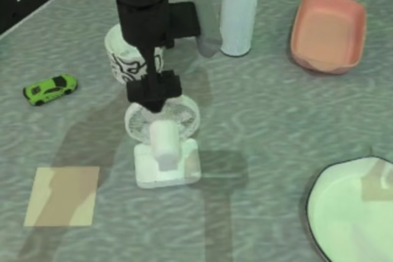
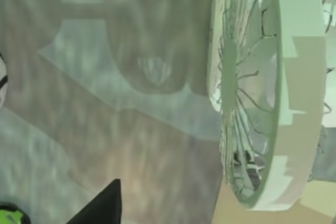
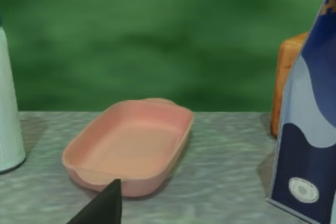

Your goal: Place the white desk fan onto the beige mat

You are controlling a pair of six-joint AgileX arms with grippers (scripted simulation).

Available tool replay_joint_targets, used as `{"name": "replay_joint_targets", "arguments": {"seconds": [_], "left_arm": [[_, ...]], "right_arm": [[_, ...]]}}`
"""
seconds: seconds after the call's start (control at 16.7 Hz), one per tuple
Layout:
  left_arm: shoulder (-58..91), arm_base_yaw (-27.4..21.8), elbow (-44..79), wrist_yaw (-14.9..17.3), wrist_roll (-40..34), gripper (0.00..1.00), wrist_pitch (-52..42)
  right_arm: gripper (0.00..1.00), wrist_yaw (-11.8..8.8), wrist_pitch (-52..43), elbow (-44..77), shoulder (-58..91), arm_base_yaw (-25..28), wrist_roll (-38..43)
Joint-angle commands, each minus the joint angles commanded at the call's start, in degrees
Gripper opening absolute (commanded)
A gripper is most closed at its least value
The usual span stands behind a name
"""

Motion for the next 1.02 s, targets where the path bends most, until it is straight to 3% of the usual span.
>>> {"name": "replay_joint_targets", "arguments": {"seconds": [0.48,0.78,1.02], "left_arm": [[-0.78,-0.19,-11.55,-0.02,0.14,1.00,10.61],[-0.82,-0.20,-12.70,-0.02,0.16,1.00,11.76],[-0.82,-0.20,-12.70,-0.02,0.16,0.70,11.76]], "right_arm": [[1.00,0.00,0.00,0.00,0.00,0.00,0.00],[1.00,0.00,0.00,0.00,0.00,0.00,0.00],[1.00,0.00,0.00,0.00,0.00,0.00,0.00]]}}
